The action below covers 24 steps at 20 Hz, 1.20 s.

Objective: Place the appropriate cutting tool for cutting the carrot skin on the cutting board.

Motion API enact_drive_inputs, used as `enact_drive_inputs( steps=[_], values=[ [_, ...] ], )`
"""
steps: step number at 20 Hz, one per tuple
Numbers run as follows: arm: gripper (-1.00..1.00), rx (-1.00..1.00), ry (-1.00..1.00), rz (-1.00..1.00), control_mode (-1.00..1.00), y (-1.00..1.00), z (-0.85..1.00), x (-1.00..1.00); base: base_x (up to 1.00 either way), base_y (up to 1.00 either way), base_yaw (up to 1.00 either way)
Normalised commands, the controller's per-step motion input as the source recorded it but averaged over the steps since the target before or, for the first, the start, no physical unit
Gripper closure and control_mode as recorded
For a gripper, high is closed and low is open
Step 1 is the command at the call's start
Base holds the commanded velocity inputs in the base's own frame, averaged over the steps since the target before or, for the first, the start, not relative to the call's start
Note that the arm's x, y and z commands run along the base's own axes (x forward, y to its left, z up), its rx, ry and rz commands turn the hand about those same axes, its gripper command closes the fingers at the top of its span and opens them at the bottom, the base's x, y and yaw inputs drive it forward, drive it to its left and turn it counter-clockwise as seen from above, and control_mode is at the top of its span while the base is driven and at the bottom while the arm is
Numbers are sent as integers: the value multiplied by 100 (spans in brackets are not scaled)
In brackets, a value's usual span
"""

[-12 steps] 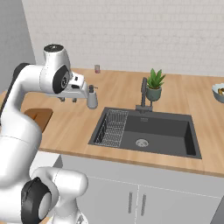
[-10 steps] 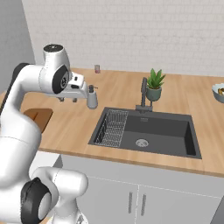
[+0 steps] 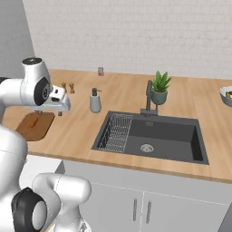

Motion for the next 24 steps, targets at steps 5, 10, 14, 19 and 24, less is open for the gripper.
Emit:
enact_drive_inputs(
  steps=[5,10,14,19,24],
  values=[
    [-100,4,31,0,-100,97,-100,4,0,0,0],
    [-100,7,0,12,-100,69,-82,-24,0,0,0],
    [-100,-1,-22,12,-100,56,-24,-48,0,0,0],
    [-100,-1,6,6,-100,29,-68,-10,0,0,0],
    [-100,2,8,0,-100,32,-66,3,0,0,0]
  ],
)
